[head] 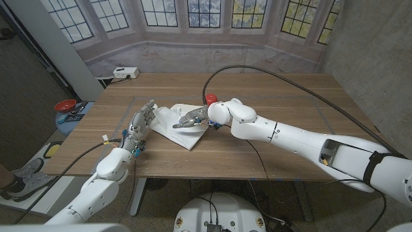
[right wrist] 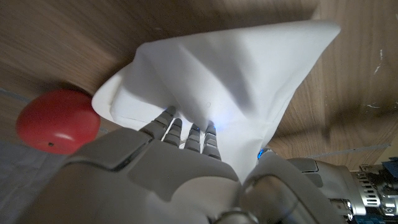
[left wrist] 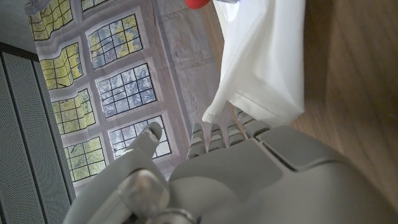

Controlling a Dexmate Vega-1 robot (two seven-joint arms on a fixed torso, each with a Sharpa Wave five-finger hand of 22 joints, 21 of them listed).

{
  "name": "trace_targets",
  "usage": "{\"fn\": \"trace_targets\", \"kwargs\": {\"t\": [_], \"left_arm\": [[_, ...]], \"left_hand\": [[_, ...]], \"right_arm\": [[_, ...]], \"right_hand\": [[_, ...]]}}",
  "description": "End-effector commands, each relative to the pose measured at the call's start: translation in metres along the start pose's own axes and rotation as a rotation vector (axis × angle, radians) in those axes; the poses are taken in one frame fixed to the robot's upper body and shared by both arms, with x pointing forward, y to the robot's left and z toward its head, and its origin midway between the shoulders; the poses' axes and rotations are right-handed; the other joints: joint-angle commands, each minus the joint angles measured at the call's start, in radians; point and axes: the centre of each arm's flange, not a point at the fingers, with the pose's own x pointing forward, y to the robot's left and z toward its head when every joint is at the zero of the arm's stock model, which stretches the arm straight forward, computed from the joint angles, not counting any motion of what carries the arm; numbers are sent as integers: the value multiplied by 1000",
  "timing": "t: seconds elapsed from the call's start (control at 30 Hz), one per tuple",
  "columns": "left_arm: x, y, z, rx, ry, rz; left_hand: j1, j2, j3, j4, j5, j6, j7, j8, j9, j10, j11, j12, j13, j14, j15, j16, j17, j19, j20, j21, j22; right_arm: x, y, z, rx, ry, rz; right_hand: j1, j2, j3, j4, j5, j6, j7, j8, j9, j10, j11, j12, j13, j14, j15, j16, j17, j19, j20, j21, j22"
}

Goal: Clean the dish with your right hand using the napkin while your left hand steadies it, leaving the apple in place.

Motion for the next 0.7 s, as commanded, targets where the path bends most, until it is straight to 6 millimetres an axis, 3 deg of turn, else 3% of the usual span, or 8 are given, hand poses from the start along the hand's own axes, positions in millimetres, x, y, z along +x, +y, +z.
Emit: {"fn": "trace_targets", "kwargs": {"t": [0.03, 0.7], "left_arm": [[3, 1, -2, -4, 9, -1], [20, -3, -2, -4, 7, -14]], "left_hand": [[11, 1, 1, -7, -2, 9, 0, 6, 3, 5, 6, 4, 5, 4, 6, 0, 1, 1, 4, 0, 2], [10, 1, 1, -7, -2, 9, 0, 5, 3, 3, 4, 3, 5, 3, 7, 0, 2, 1, 3, 0, 2]], "right_arm": [[12, -3, -11, 22, 14, 21], [19, -13, -40, 33, 62, 33]], "right_hand": [[1, 15, 8, -1, 9, 7, -1, 2, 2, 4, 0, 7, 1, 7, -1, 5, 2, 13, -5, -1, 1], [1, 12, 11, -3, 11, 17, -5, 2, 2, 11, -2, 7, 1, 16, -8, 5, 2, 28, -9, -1, 0]]}}
